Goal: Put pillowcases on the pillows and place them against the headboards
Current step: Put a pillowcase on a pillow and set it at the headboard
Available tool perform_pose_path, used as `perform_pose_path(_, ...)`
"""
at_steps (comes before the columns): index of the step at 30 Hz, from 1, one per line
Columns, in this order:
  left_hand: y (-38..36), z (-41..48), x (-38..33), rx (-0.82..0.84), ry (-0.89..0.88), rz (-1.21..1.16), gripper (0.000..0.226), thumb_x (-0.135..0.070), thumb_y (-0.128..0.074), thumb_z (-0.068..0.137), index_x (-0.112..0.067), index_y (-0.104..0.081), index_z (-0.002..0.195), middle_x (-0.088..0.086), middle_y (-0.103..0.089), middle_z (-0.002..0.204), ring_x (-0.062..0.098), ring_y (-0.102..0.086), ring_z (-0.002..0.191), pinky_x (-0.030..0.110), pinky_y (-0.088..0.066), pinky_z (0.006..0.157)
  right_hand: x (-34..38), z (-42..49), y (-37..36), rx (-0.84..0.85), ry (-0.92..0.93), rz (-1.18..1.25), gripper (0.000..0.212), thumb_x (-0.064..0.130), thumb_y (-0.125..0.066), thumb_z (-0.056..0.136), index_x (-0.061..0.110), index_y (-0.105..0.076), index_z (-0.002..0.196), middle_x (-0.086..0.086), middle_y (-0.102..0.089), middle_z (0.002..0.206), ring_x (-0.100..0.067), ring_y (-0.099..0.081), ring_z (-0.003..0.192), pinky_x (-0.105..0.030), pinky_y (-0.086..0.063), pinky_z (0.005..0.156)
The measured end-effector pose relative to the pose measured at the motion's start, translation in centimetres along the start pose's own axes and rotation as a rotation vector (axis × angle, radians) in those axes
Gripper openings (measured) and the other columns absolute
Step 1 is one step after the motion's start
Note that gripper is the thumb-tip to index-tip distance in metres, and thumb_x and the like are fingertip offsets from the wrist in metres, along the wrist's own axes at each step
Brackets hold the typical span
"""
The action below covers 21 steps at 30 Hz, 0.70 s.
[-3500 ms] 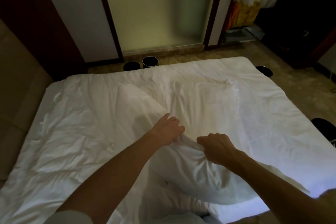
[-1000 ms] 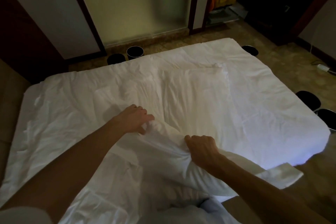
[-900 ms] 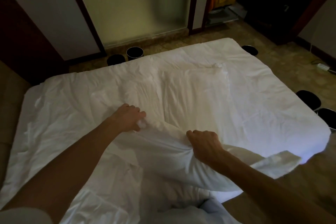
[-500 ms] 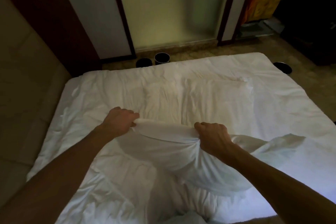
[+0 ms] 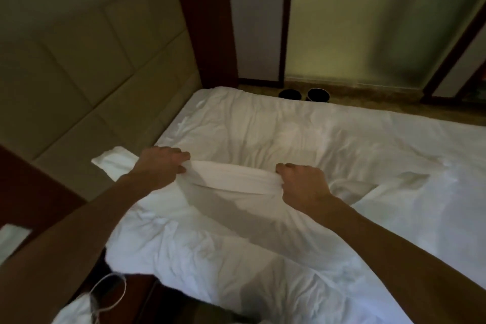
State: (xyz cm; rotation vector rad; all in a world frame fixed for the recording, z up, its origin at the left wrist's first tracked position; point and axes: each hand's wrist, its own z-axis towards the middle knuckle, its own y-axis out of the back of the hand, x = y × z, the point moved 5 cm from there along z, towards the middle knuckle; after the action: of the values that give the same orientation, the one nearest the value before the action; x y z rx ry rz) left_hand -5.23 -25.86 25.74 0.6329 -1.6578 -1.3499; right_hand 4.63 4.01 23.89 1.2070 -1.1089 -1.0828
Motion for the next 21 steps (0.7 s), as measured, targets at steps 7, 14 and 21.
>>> perform_pose_path(7,-0.9,-9.1,4.0,0.055,0.226,-0.001,0.028,-0.044,-0.053,0.095,-0.036,-0.056,0.121,-0.01,-0.066,0.111,0.018,-0.065,0.1,0.032,-0.053,0.072,6.7,1.6,0.3,-0.039,0.17,-0.012,0.028,0.009,-0.059,0.079,0.021,-0.055,0.105,0.003,-0.065,0.092,-0.022,-0.066,0.08,-0.027,-0.038,0.058)
perform_pose_path(14,-3.9,-12.7,7.2,0.069,0.32,-0.029,0.025,-0.046,-0.052,0.094,-0.037,-0.055,0.117,-0.011,-0.064,0.105,0.016,-0.065,0.098,0.031,-0.053,0.069,11.1,5.8,-0.7,-0.067,0.284,-0.044,0.035,0.004,-0.055,0.077,0.02,-0.054,0.108,0.003,-0.063,0.092,-0.022,-0.063,0.079,-0.028,-0.037,0.056)
perform_pose_path(21,-8.2,-10.5,10.9,0.068,0.341,-0.098,0.026,-0.048,-0.049,0.096,-0.034,-0.055,0.117,-0.012,-0.066,0.106,0.016,-0.066,0.094,0.029,-0.048,0.064,13.4,13.2,-2.3,-0.069,0.298,-0.101,0.034,0.004,-0.057,0.075,0.021,-0.056,0.104,0.004,-0.064,0.091,-0.021,-0.063,0.077,-0.027,-0.036,0.054)
